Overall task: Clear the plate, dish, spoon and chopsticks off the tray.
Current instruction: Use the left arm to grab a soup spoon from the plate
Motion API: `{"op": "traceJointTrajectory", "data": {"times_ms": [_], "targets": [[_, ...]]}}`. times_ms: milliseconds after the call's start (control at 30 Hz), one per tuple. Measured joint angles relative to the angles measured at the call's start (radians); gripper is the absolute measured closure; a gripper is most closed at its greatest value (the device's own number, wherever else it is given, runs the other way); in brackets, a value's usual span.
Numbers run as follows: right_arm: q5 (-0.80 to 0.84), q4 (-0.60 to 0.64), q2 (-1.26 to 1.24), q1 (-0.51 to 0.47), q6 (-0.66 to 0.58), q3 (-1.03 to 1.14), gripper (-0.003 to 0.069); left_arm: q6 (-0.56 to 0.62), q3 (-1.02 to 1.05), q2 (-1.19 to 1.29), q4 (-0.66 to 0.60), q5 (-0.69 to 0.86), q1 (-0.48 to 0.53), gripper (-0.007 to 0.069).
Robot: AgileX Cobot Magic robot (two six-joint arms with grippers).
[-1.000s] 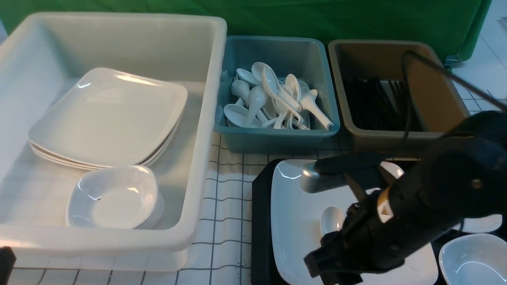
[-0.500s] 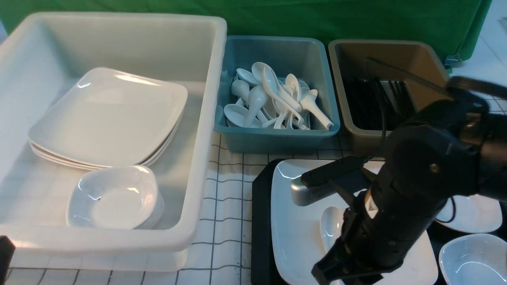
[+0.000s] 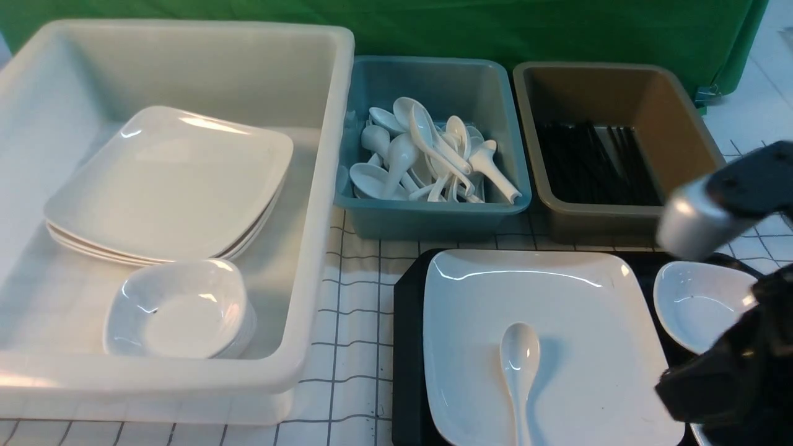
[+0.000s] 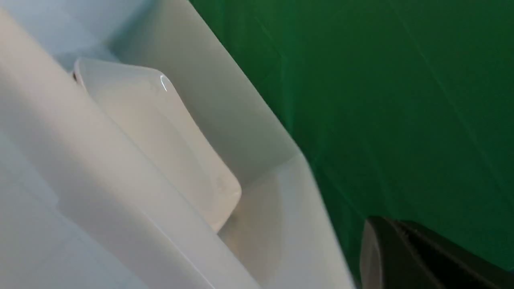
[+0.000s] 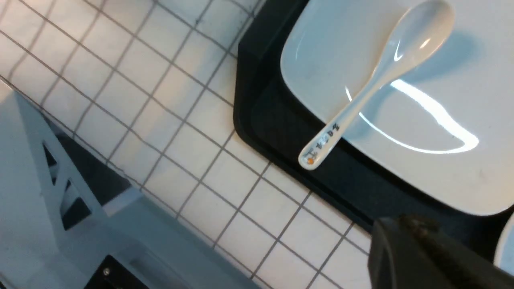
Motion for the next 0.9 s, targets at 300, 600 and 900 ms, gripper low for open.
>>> {"op": "traceJointTrajectory", "data": {"times_ms": [300,600,900], "targets": [[-0.001,-0.225,-0.398,0.000,0.000,0.000,0.0627,-0.167,-0.076,0.000,-0.023,0.007,0.000,0.0603],[-0.115,-0.306,-0.700,0.000,-0.031,0.116,0.0622,0.052,-0.550,0.353,0.007,0.495,0.000,0.0603],[-0.160,-0.308,-0.748,0.000,-0.030,0.233,0.0614,0.628,-0.798,0.959,-0.279,1.054,0.000,0.0603]]}}
